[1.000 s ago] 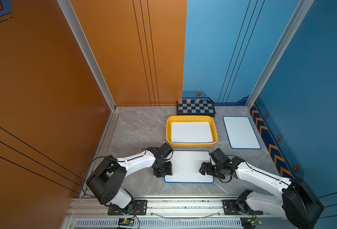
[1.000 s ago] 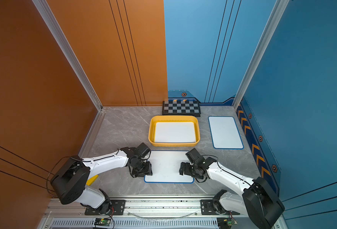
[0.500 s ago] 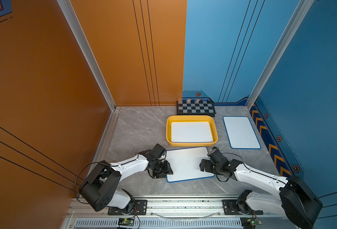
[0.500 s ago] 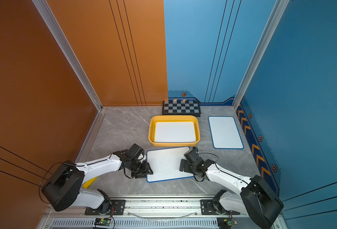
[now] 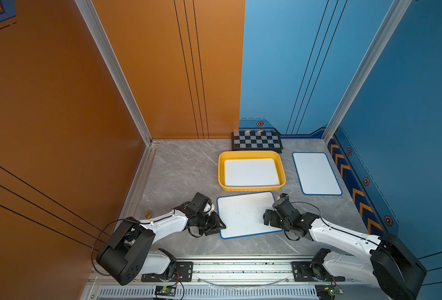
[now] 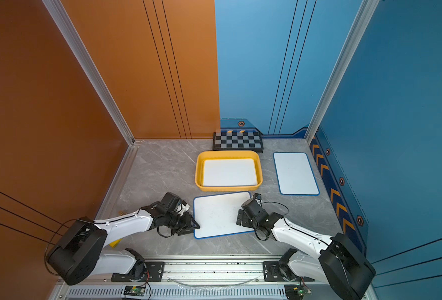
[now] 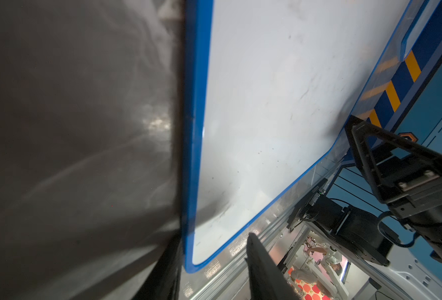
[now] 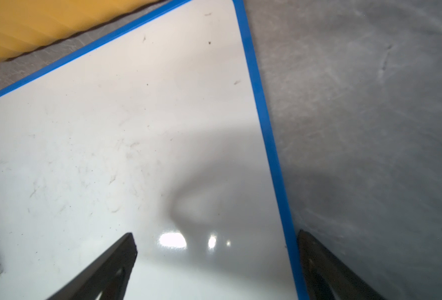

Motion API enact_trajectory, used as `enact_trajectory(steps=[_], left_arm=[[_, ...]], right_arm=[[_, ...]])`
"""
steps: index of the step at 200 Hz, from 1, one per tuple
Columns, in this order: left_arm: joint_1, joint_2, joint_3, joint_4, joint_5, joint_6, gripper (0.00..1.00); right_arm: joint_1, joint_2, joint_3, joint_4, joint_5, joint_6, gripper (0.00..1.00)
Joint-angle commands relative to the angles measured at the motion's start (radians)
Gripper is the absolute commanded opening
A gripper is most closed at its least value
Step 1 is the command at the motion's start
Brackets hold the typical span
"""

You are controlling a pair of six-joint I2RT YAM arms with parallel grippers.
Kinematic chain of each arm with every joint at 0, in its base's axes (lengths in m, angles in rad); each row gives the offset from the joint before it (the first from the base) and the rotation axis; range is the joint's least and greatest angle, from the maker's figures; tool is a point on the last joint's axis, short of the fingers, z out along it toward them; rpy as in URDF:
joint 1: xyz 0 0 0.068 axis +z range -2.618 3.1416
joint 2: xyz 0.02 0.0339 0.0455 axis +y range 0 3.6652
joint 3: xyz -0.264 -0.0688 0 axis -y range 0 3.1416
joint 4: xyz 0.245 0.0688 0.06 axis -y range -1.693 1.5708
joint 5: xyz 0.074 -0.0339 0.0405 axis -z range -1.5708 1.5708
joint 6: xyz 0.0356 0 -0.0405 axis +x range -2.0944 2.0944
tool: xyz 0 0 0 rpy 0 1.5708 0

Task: Put the whiteboard into the storage box
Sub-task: Pick up the whiteboard at the center of the board.

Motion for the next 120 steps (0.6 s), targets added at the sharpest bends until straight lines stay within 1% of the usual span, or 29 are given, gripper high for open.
enact_trajectory(steps=[1, 23, 56, 85, 120], left_arm=[[-0.018, 0.013, -0.048, 0.167, 0.041, -0.012, 0.4], [-0.012, -0.015, -0.075, 0.218, 0.065, -0.031, 0.38], [-0.01, -0.043, -0.078, 0.223, 0.074, -0.025, 0.35], [-0.012, -0.066, -0.073, 0.239, 0.086, -0.029, 0.34], [-0.01, -0.113, -0.07, 0.272, 0.126, -0.05, 0.31]], right_arm=[[0.057, 0.026, -0.06, -0.042, -0.412, 0.112, 0.97], [0.059, 0.013, -0.066, -0.027, -0.429, 0.122, 0.97], [0.06, -0.034, -0.089, 0.002, -0.455, 0.153, 0.97], [0.062, -0.056, -0.096, 0.001, -0.462, 0.155, 0.97], [0.049, -0.048, -0.097, 0.005, -0.476, 0.136, 0.97]])
